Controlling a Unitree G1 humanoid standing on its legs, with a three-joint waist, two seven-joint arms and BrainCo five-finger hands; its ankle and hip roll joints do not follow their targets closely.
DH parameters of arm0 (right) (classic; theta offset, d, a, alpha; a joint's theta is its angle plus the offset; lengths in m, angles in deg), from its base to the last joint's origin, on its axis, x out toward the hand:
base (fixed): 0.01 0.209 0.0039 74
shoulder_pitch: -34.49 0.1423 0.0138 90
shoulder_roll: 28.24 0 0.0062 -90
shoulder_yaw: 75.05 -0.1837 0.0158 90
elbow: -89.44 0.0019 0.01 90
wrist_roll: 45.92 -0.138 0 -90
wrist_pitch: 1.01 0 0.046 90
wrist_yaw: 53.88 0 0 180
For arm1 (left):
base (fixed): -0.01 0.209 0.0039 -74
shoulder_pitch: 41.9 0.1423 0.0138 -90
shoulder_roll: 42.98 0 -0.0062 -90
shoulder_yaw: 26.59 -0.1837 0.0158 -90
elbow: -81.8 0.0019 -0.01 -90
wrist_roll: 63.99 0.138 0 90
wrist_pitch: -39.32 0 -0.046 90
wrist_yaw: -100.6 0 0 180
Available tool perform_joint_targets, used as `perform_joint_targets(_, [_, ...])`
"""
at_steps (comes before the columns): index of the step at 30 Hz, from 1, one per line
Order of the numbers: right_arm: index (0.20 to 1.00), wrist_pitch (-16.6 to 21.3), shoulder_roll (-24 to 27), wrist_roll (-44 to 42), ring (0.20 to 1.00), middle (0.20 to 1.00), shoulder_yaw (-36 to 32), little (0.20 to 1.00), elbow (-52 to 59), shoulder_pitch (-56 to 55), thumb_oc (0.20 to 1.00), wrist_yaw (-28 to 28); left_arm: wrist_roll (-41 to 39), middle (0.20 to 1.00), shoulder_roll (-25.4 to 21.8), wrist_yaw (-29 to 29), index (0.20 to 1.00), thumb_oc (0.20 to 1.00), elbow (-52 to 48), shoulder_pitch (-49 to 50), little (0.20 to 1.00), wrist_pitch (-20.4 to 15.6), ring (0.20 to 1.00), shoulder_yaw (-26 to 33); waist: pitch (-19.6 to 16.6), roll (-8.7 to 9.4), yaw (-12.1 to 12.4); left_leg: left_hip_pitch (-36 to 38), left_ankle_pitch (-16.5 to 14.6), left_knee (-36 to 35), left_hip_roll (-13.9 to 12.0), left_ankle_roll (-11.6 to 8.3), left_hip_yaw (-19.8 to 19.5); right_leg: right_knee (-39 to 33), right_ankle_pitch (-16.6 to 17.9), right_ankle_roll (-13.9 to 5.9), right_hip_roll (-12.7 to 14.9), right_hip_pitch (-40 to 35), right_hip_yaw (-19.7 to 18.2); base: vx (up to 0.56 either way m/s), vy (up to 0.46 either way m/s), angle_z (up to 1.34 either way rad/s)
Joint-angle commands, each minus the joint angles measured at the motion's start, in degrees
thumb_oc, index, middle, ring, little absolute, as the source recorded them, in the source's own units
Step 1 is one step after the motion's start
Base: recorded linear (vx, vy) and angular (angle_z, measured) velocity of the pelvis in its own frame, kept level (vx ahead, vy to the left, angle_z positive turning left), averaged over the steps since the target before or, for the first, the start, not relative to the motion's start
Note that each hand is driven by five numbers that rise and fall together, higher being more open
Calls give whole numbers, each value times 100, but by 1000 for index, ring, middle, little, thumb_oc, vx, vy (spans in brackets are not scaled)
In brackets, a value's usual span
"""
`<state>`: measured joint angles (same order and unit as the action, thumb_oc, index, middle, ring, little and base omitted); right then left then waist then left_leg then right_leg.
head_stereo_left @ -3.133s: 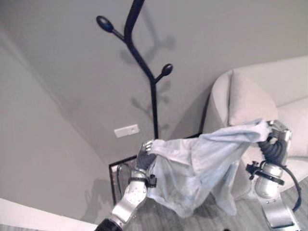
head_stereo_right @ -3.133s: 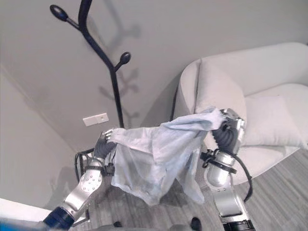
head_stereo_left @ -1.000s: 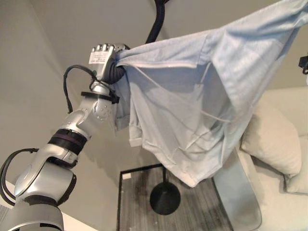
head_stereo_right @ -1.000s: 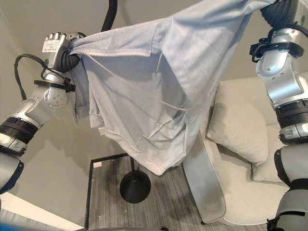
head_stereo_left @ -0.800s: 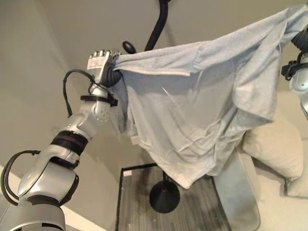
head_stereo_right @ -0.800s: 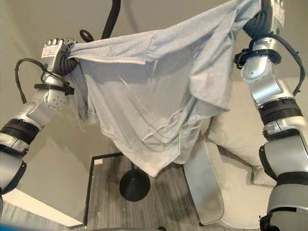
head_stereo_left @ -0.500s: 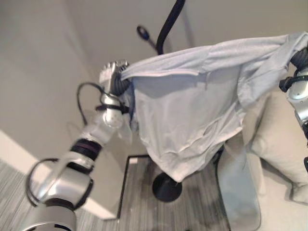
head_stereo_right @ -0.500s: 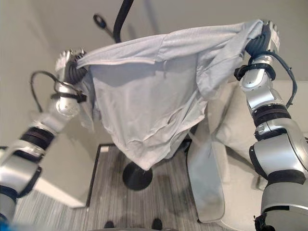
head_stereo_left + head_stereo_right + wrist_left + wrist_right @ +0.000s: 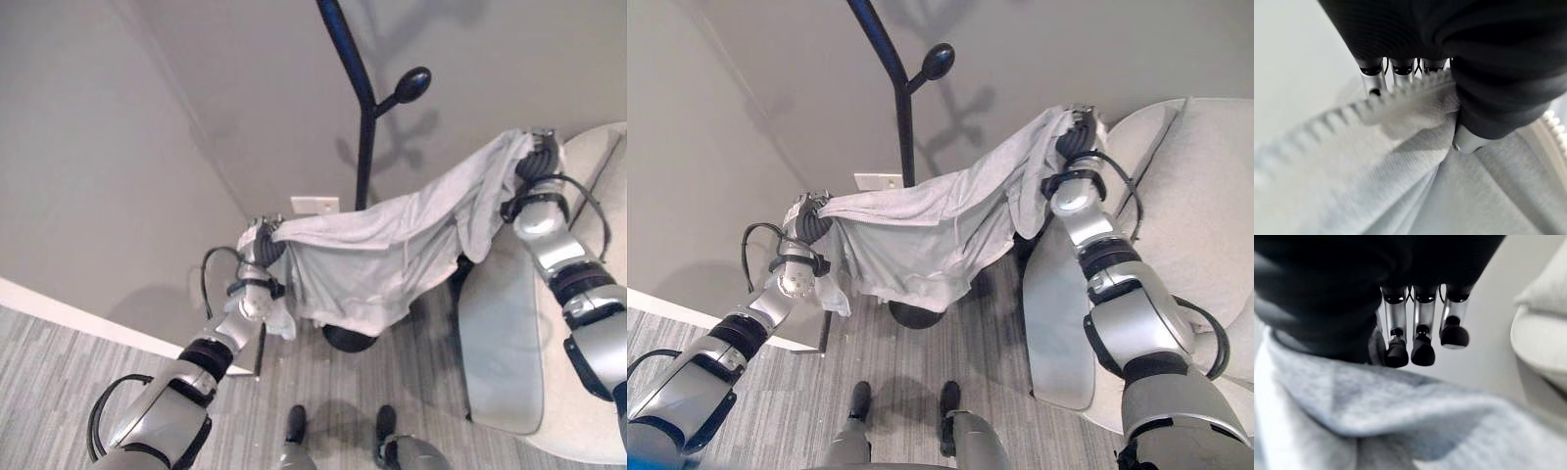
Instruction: Hang the clothes on the sofa on the clothes rack.
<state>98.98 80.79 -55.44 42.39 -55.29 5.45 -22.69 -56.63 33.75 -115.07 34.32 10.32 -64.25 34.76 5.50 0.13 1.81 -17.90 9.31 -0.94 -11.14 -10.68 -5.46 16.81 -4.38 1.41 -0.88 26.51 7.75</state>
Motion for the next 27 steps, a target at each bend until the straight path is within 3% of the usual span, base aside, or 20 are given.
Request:
perform_joint_targets(1, [200, 352, 451, -64, 200, 200, -347, 200, 640, 267, 200, 424, -26, 200, -381, -328, 200, 200, -356, -407, 200, -228, 200, 590, 144, 504, -140, 863, 756, -406, -88, -301, -67, -2092, 719, -637, 134, -1481, -214, 0, 0, 0])
perform_joint_targets(5, [200, 446, 571, 54, 200, 200, -719, 200, 1458, -157, 200, 602, 161, 200, -572, -366, 200, 200, -929, -85, 200, -231, 200, 837, 136, 452, -179, 974, 742, -406, -107, -298, 6, -2097, 689, -617, 129, -1583, -243, 10, 29, 1])
perform_joint_targets(6, [200, 555, 628, 225, 200, 200, -1090, 200, 2190, -640, 200, 701, 322, 200, -689, -422, 200, 200, -1329, 192, 200, -243, 200, 1122, 98, 401, -230, 1081, 721, -406, -133, -292, 52, -2081, 658, -605, 121, -1659, -276, 0, 0, 0])
perform_joint_targets(8, [200, 546, 619, 364, 200, 200, -1304, 200, 2603, -999, 200, 724, 394, 200, -700, -411, 200, 200, -1545, 399, 200, -228, 200, 1227, 67, 398, -230, 1150, 717, -406, -149, -286, 68, -2082, 638, -600, 118, -1720, -288, 52, 25, 0])
perform_joint_targets(11, [200, 660, 501, 1090, 200, 200, -2337, 200, 4112, -2526, 200, 830, 774, 200, -632, -388, 200, 200, -2543, 1327, 200, -299, 200, 1893, -97, 327, -322, 1532, 709, -406, -224, -249, 124, -2066, 504, -549, 72, -2032, -355, 47, 11, -5])
perform_joint_targets(14, [200, 668, 507, 1438, 200, 200, -2655, 200, 4801, -2974, 200, 817, 892, 200, -637, -335, 200, 200, -3084, 1658, 200, -370, 200, 2175, -170, 345, -377, 1810, 701, -362, -271, -159, 231, -2012, 388, -490, 13, -2224, -471, 24, -15, -23])
perform_joint_targets(21, [200, 670, 679, 1663, 200, 200, -2839, 200, 5598, -3084, 200, 706, 1088, 200, -649, -302, 200, 200, -3826, 1569, 200, -405, 200, 2406, -30, 609, -441, 1618, 158, 1147, 27, 292, 41, -1631, 192, -314, 28, -2593, -792, 3, -40, -31])
perform_joint_targets(23, [200, 621, 778, 1688, 200, 200, -2982, 200, 5761, -3129, 200, 676, 1121, 200, -614, -324, 200, 200, -3958, 1514, 200, -395, 200, 2431, -78, 608, -479, 1594, -180, 971, 102, 400, 123, -1523, 96, -324, 60, -2672, -802, 60, 30, -16])
perform_joint_targets(24, [200, 609, 782, 1688, 200, 200, -2996, 200, 5781, -3147, 200, 670, 1125, 200, -607, -323, 200, 200, -3963, 1512, 200, -391, 200, 2425, -73, 609, -463, 1624, -189, 950, 107, 409, 139, -1511, 75, -330, 67, -2680, -811, 109, 45, -3])
perform_joint_targets(25, [200, 590, 892, 1695, 200, 200, -3075, 200, 5865, -3126, 200, 676, 1166, 200, -613, -313, 200, 200, -4032, 1465, 200, -409, 200, 2394, -181, 625, -509, 1638, -439, 681, 143, 443, 258, -1489, 23, -352, 99, -2748, -803, 124, 41, 8])
perform_joint_targets(27, [200, 567, 965, 1673, 200, 200, -3083, 200, 5921, -3029, 200, 681, 1225, 200, -652, -336, 200, 200, -4044, 1341, 200, -392, 200, 2316, -223, 650, -459, 1546, -603, 383, 335, 482, 320, -1455, -63, -382, 141, -2848, -859, 135, 57, 9])
